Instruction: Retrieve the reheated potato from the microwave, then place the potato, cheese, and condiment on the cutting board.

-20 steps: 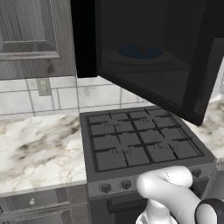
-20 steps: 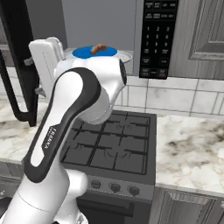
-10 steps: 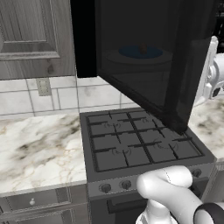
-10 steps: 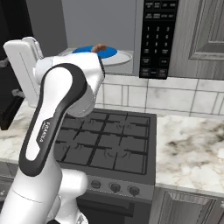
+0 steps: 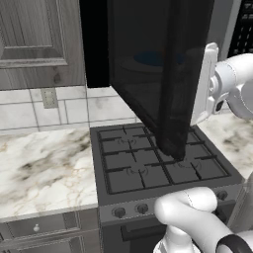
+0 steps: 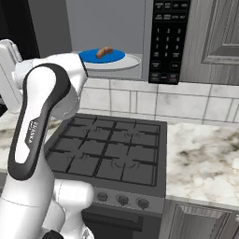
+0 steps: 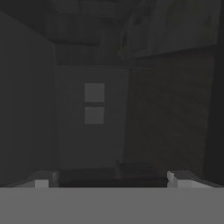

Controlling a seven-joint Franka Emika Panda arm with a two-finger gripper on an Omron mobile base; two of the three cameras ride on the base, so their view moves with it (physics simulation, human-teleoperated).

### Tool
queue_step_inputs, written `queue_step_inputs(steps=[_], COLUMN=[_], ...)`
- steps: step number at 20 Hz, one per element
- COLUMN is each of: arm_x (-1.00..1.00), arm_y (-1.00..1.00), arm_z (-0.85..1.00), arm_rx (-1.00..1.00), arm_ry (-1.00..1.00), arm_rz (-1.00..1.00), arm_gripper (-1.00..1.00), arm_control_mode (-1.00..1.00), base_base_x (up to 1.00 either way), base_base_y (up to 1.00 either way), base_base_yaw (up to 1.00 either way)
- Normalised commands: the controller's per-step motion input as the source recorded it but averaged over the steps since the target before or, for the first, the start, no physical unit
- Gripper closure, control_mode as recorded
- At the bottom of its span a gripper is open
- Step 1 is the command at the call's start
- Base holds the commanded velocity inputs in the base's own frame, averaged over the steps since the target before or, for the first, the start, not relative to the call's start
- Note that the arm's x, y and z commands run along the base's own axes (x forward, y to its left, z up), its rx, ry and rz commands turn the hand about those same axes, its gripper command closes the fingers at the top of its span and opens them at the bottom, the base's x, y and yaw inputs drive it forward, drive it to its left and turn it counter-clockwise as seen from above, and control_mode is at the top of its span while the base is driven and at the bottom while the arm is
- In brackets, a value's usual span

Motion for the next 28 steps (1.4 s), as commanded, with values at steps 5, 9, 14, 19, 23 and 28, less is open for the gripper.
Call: queue_step_inputs(steps=[5,9,14,19,23,28], arm_x=[0.0,0.01,0.09,0.11,0.11,0.16], arm_y=[0.62,0.58,0.4,-0.01,-0.49,-0.6], arm_z=[-0.05,-0.06,0.0,0.0,0.0,0.04], arm_rx=[0.0,0.0,-0.01,-0.04,-0.15,-0.14], arm_ry=[-0.03,-0.08,-0.05,-0.02,0.0,0.0], arm_rz=[0.0,-0.03,-0.08,-0.09,-0.09,-0.07], arm_gripper=[-1.0,-1.0,-1.0,-1.0,-1.0,-1.0], arm_control_mode=[-1.0,-1.0,-1.0,-1.0,-1.0,-1.0], base_base_x=[0.0,0.0,0.0,0.0,0.0,0.0], base_base_y=[0.0,0.0,0.0,0.0,0.0,0.0], base_base_yaw=[0.0,0.0,0.0,0.0,0.0,0.0])
